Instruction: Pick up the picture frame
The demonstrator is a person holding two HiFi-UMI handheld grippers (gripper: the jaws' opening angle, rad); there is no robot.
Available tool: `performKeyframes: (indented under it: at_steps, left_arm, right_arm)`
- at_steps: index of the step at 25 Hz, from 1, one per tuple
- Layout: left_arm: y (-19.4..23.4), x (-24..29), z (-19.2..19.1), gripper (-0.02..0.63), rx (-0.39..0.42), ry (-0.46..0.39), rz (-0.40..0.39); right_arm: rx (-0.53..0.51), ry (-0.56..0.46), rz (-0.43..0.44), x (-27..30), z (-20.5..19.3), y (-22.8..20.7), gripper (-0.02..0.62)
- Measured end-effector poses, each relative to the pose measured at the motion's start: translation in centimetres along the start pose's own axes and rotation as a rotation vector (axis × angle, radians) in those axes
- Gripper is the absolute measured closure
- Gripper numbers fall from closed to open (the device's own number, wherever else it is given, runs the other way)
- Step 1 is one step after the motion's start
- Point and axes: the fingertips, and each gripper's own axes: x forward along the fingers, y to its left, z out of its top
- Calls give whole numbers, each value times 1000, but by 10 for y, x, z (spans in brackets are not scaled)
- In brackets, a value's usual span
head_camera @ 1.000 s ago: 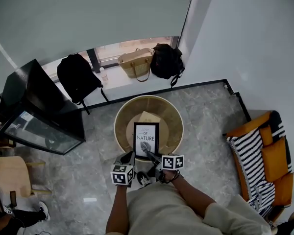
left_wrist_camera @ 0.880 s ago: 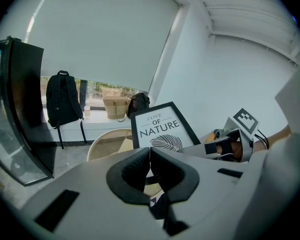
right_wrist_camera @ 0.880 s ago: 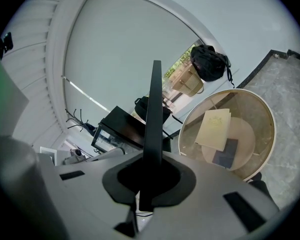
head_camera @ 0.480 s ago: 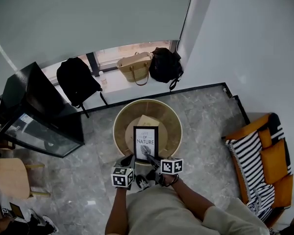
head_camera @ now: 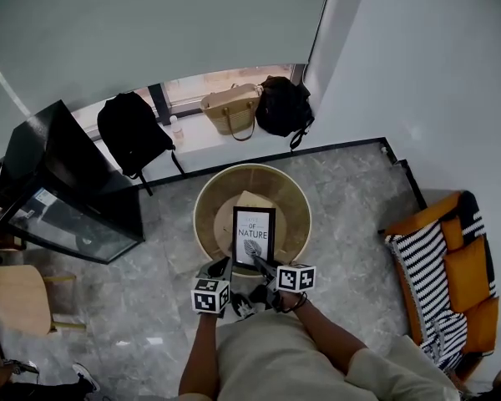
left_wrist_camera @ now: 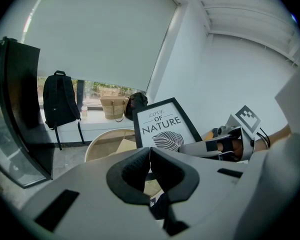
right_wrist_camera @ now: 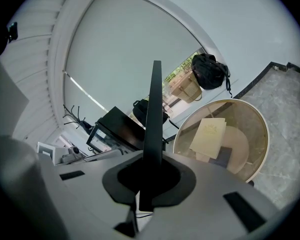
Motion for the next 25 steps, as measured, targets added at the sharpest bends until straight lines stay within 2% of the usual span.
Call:
performKeyframes:
  at_steps: [13,25]
  left_arm:
    - [6,-6,-9,586,-40,-4,11]
    - [1,-6,-13,586,-30,9,18]
  right_arm:
    - [24,-6,-12,-4,-8,-6,554]
    - [31,0,-5,-4,-9,-7,554]
